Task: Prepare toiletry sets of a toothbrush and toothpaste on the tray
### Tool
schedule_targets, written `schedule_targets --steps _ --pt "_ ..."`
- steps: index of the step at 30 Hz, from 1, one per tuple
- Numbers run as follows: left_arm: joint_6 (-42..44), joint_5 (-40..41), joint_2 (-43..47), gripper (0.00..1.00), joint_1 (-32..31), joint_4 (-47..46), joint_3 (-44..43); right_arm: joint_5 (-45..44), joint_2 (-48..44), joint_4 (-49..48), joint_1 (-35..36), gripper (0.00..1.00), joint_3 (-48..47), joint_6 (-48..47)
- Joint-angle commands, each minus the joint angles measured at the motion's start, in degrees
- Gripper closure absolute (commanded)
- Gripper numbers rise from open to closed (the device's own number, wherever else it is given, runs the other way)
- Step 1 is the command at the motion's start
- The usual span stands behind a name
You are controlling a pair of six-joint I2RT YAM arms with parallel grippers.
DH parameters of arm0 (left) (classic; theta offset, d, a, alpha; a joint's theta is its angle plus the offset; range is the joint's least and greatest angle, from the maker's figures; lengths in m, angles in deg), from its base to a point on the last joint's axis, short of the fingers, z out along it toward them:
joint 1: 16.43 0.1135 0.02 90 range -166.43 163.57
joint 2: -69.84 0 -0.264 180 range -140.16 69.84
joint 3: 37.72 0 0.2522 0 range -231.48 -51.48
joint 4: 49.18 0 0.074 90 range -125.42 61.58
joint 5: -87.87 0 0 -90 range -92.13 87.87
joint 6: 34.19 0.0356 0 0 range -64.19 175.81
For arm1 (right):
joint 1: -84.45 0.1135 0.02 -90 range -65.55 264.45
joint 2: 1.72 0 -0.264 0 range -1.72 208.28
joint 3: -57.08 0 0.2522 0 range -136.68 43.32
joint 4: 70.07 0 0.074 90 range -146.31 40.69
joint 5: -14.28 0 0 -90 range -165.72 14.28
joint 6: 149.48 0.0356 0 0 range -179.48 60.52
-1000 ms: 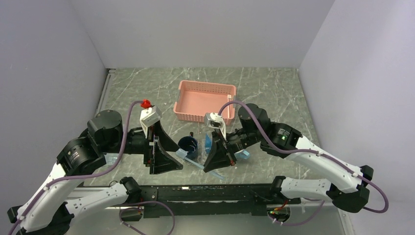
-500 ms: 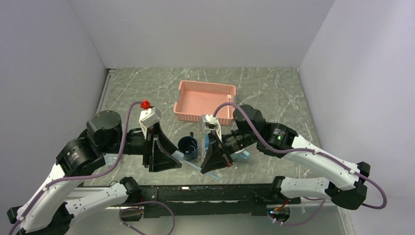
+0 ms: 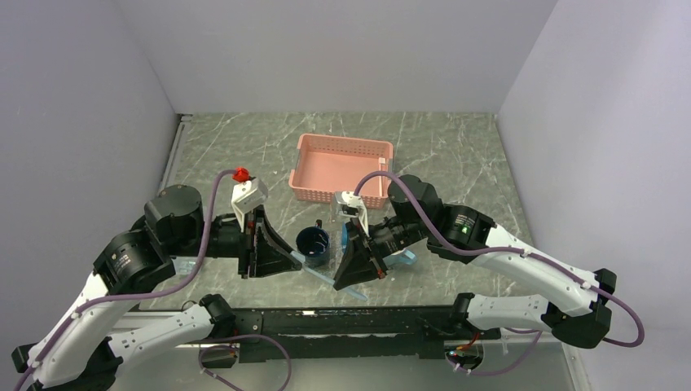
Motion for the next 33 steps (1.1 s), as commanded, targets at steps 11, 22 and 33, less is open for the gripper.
schedule_targets --steps 11,22,33 --pt "1.45 4.11 1.05 1.0 -0.06 -0.98 1.13 -8.44 -2.89 0.47 0.46 0.53 -0.45 0.63" --pt "4.22 10.5 -1.82 1.0 -0.04 2.91 1.63 -33.09 -7.45 10.25 0.34 0.37 -3.05 1.79" --pt "5.07 18.06 -9.64 1.0 -0.18 9.26 -3.7 -55.92 -9.2 17.57 0.26 0.37 -4.0 6.64"
